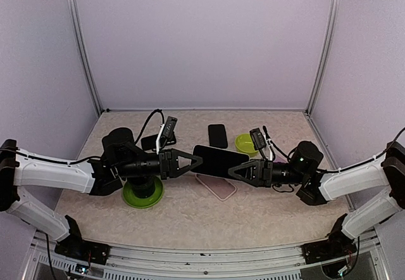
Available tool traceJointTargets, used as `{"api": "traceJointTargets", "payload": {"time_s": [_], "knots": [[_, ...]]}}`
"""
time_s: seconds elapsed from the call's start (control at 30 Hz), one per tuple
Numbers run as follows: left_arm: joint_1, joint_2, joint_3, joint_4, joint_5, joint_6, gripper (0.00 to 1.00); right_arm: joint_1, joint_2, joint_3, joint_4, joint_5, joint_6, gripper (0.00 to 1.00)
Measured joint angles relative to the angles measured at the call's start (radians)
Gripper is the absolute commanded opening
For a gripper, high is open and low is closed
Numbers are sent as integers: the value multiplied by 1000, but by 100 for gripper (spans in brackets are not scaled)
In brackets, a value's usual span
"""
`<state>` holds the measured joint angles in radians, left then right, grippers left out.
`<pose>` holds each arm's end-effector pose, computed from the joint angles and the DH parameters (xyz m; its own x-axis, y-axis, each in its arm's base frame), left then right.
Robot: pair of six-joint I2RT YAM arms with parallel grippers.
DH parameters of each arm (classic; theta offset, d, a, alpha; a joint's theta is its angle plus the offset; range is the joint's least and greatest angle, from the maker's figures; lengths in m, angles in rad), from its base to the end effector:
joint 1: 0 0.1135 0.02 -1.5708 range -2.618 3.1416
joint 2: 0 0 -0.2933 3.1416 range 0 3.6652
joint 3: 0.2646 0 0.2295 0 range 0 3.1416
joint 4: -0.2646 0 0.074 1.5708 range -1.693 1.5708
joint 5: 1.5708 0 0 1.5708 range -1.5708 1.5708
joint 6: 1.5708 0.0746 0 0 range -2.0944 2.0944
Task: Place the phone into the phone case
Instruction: Pass from the left arm to the right
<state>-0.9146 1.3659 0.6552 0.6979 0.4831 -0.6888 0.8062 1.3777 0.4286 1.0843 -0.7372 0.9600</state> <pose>0.1601 -0.2647 0.2999 -0.6321 -0.1017 -0.7682 0.7555 0.1394 -0.6401 0.1504 0.2293 0.2737 -0.7619 0.0819 -0.6425 -0.6473 -0.0614 0.7598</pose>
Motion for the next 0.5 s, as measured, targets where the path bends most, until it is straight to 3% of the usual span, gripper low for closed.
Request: {"api": "traceJointTargets", "payload": {"time_s": [0.2, 0.27, 0.5], "knots": [[3, 0, -2, 27, 20, -14, 4, -2, 1, -3, 21, 1, 3, 5], [5, 0, -3, 32, 23, -22, 13, -4, 2, -4, 36, -8, 2, 0], [26, 4, -5, 40, 7, -25, 58, -4, 5, -16, 50, -11, 6, 0]]}}
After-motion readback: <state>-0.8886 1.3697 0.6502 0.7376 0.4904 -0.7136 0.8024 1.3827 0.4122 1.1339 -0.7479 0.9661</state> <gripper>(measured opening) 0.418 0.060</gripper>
